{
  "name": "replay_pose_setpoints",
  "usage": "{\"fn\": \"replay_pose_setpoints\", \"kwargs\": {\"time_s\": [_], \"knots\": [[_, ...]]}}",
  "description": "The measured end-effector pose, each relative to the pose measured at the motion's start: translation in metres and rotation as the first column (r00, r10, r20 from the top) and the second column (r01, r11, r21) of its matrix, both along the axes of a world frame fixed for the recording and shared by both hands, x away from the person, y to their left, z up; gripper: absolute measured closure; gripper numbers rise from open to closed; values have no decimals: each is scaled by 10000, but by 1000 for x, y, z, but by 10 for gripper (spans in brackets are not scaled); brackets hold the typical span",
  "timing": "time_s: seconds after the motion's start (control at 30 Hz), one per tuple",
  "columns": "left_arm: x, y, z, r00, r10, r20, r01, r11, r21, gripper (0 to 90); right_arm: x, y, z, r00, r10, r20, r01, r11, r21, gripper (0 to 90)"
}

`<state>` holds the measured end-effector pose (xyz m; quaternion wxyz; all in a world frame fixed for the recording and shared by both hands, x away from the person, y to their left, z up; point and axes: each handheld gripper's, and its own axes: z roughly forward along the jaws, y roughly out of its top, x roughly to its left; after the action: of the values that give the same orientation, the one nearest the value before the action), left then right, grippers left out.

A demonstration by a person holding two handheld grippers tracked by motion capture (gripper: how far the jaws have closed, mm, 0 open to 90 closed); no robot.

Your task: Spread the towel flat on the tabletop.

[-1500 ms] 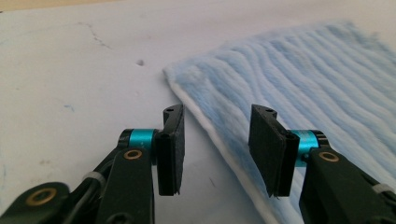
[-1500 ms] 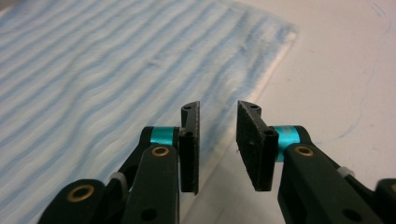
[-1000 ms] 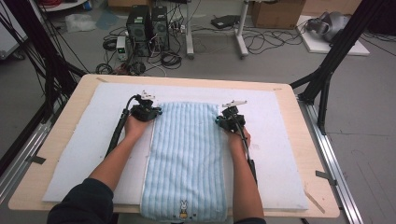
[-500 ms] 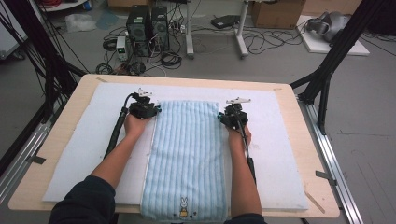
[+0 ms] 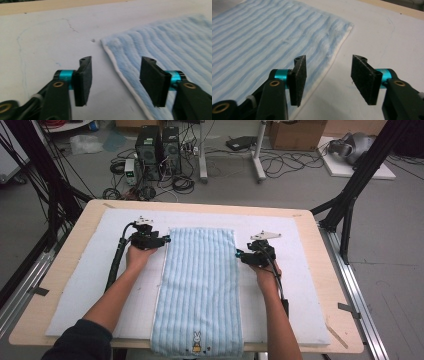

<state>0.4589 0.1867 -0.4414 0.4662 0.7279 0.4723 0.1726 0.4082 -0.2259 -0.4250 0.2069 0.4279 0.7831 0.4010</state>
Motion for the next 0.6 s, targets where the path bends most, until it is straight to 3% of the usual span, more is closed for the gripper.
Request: {"fn": "replay_pose_setpoints", "kwargs": {"time_s": [0.07,0.17,0.27,0.4,0.53,0.6], "knots": [[-11,5,2,9994,-296,151,302,9988,-381,358,-9,-6,0,9998,129,134,-129,9999,52,404],[-28,11,5,9962,-602,632,645,9955,-695,286,-18,-11,0,9994,216,-271,-210,9995,242,310],[-43,15,7,9883,-1254,869,1336,9863,-970,191,-32,-15,1,9996,211,182,-217,9991,366,265],[-58,20,14,9744,-1629,1547,1816,9766,-1151,190,-45,-18,4,9988,71,476,-97,9984,549,198],[-69,22,19,9608,-2077,1838,2305,9665,-1131,190,-54,-20,8,9961,117,873,-180,9972,724,121],[-73,24,18,9588,-2057,1961,2325,9645,-1250,190,-59,-20,10,9928,307,1158,-409,9954,869,120]]}}
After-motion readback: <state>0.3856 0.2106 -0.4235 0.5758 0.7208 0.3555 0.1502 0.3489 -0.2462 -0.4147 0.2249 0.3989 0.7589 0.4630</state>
